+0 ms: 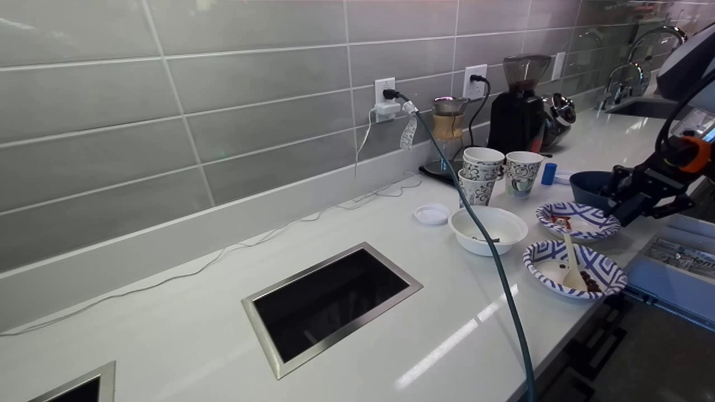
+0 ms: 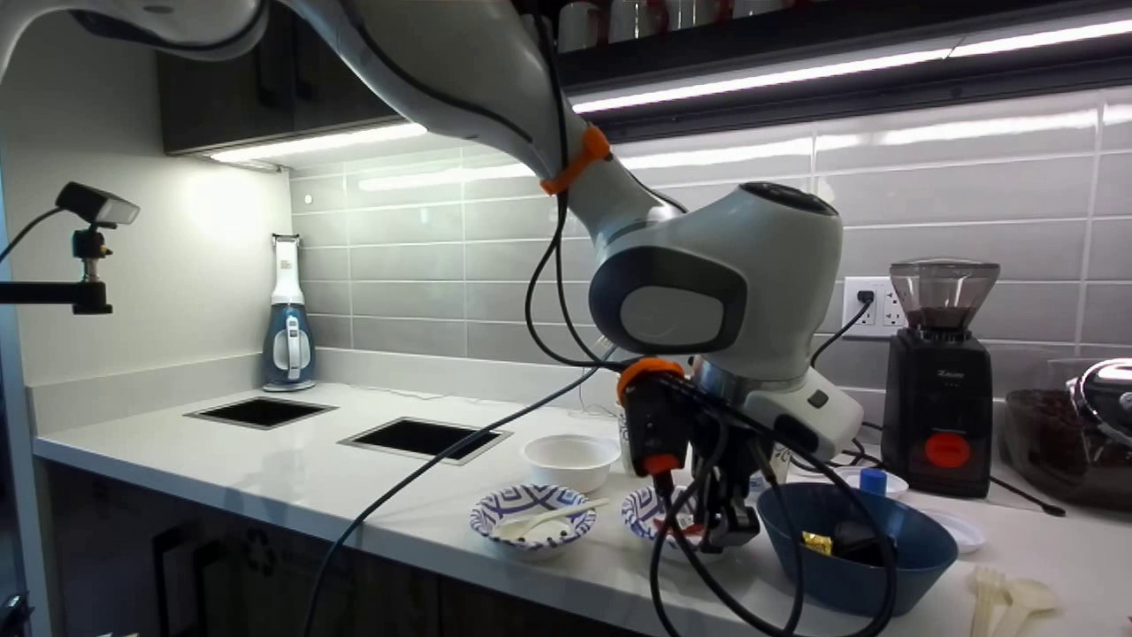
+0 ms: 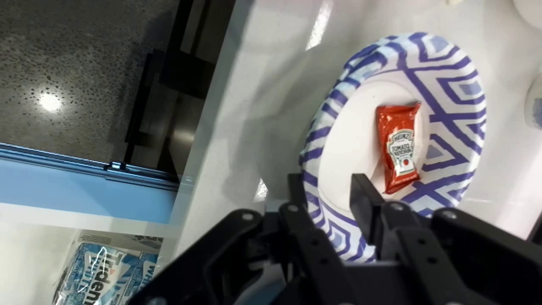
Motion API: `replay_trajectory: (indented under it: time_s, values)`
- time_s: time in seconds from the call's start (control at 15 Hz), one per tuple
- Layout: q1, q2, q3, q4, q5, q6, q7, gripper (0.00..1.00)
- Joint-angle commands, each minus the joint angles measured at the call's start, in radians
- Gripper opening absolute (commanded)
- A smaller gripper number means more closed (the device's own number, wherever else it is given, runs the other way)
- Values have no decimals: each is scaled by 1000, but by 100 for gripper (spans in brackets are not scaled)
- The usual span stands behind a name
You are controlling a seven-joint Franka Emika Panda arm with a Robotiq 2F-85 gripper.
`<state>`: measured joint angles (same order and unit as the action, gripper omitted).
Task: Take the bowl off of the other
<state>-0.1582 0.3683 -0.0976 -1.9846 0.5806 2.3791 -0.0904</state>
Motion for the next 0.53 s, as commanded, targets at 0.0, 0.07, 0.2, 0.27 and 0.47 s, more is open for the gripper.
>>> replay_trajectory:
  time_s: [0.0, 0.07, 0.2, 0.27, 0.47]
  values:
    - [-25, 12, 19, 25, -16, -33, 13, 27]
    - [-26, 14, 19, 24, -16, -37, 14, 29]
    - [-27, 15, 20, 23, -16, -42, 12, 30]
    - [-28, 15, 20, 24, -16, -46, 14, 30]
    - [-29, 15, 19, 26, -17, -55, 13, 34]
